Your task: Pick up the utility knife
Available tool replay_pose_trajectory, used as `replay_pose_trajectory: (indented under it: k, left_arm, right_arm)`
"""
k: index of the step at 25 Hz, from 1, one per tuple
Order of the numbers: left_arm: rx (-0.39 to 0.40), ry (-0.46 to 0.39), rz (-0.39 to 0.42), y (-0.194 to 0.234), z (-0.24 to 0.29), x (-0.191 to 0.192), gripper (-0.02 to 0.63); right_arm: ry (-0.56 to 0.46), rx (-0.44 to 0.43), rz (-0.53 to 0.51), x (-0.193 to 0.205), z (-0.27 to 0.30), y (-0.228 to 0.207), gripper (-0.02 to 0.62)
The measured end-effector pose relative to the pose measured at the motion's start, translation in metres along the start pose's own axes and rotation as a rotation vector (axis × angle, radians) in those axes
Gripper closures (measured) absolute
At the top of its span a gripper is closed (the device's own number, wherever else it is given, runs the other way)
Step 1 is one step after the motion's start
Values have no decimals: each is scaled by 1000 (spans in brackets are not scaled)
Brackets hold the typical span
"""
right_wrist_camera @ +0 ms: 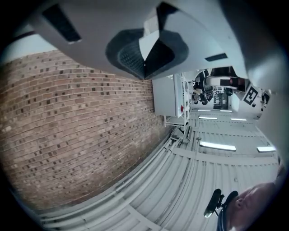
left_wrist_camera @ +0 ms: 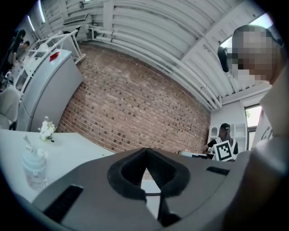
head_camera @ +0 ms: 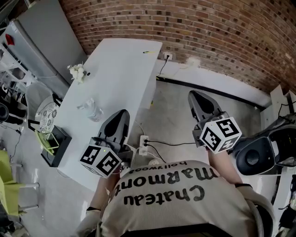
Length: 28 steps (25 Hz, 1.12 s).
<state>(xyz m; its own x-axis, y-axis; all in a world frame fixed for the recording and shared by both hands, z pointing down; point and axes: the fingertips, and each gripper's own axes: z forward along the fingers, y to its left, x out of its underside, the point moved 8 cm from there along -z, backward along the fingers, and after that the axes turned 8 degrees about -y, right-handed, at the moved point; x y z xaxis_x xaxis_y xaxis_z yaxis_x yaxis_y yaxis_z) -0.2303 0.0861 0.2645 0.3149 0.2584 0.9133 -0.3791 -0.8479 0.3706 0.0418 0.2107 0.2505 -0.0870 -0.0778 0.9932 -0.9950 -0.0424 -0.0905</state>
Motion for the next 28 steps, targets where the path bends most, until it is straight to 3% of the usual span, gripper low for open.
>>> replay_pose_trajectory:
  k: [4,13,18,24,28]
  left_arm:
    - [19,10,26,21,30,-12,604]
    - [61,25,-25,61,97,2,604]
    - [13,65,-40,84,132,11,604]
    - [-56,-4,-58,121,196,4,604]
    - [-117,-46,-45,141,243,-3,604]
  right_arm:
    - [1,20,17,-1,39,-13,592]
    - [55,51,84,22,97,-55,592]
    - [106,32,106,37,133,-89,592]
    - [141,-39,110,53,220,-146,592]
    - [128,-133,126,42,289,-178,592]
